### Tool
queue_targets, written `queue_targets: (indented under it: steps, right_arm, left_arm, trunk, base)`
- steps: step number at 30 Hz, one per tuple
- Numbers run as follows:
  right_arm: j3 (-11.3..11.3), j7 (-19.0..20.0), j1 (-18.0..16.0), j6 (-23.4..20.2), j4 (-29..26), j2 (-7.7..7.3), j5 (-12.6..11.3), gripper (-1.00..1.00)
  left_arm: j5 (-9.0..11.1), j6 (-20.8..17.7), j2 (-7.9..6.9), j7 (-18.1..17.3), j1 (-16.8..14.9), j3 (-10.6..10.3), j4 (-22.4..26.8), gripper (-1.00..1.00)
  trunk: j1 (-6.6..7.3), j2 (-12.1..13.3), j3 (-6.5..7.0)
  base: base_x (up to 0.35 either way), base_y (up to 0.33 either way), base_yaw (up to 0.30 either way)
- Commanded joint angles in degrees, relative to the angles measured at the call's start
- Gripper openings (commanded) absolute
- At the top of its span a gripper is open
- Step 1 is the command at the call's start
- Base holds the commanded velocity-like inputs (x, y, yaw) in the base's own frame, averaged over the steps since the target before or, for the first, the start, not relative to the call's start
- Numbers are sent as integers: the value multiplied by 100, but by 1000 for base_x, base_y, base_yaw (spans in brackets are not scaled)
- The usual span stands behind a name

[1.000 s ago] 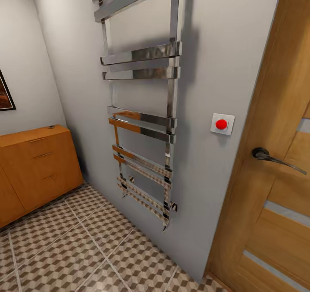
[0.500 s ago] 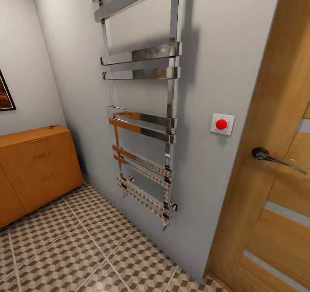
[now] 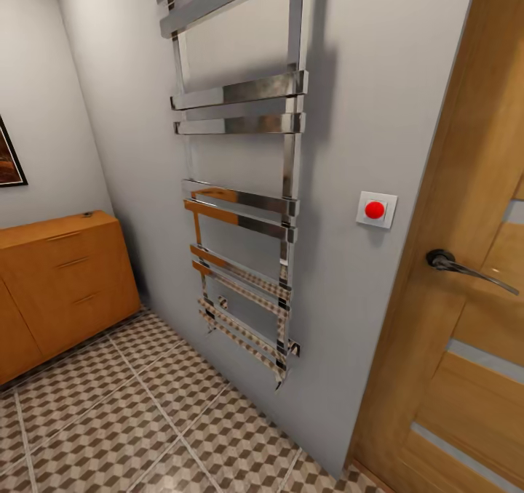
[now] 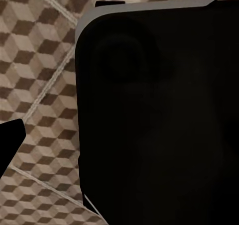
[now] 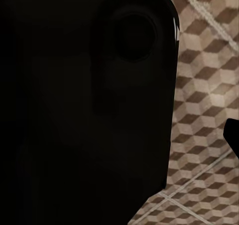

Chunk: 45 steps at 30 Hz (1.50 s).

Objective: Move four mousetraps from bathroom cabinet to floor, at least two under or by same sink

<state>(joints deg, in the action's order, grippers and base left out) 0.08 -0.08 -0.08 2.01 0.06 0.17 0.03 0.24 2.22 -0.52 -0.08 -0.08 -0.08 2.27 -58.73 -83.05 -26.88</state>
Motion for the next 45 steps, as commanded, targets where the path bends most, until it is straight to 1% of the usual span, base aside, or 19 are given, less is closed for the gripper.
queue_targets:
  steps: [1,11,16,45]
  right_arm:
    - [2,-1,-1,23,1,0,0,100]
    - [-19,-1,-1,61,3,0,-36,100]
    - [-7,26,-1,117,3,1,-24,100]
    - [-18,-1,-1,165,1,1,-39,100]
  left_arm:
    - [2,15,0,-1,-1,-1,1,100]
    - [3,16,-1,-1,0,-1,1,100]
    - [3,16,-1,-1,0,-1,1,100]
    - [3,16,-1,-1,0,-1,2,100]
  trunk:
    - [0,-2,-5]
    - [0,-2,-5]
    - [0,-2,-5]
    - [0,-2,-5]
  base:
    - [0,0,68]
    - [0,0,28]
    - [0,0,141]
    - [0,0,268]
